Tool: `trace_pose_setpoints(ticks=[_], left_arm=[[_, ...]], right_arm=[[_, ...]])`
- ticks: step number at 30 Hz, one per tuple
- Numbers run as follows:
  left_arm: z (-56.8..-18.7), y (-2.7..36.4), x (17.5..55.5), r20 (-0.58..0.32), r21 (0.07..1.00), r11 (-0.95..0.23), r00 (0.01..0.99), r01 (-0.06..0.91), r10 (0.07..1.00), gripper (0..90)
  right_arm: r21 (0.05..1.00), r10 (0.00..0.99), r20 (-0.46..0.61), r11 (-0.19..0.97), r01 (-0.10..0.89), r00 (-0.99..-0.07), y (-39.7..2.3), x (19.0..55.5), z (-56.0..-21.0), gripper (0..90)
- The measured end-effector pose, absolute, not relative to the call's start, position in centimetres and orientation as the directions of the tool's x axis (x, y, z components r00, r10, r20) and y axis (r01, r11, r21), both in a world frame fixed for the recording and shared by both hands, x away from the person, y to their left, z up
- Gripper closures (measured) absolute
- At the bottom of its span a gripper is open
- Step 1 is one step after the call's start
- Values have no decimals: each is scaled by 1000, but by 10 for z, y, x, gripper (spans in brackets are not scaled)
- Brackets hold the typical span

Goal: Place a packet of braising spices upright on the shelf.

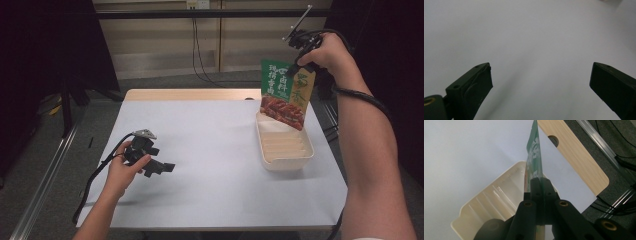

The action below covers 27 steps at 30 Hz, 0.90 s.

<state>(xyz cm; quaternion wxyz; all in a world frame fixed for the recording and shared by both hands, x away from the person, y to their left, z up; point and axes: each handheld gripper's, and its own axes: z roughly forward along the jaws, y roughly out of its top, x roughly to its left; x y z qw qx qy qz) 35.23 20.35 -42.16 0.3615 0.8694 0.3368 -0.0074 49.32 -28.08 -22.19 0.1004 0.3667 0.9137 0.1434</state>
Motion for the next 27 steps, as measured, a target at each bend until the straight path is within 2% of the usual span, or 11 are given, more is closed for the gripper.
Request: trace_pose_setpoints(ticks=[27], left_arm=[[-421, 204, 352, -261, 626, -510, 775, 590, 576, 43]], right_arm=[[320, 686, -30, 696, 643, -727, -279, 494, -251, 900]])
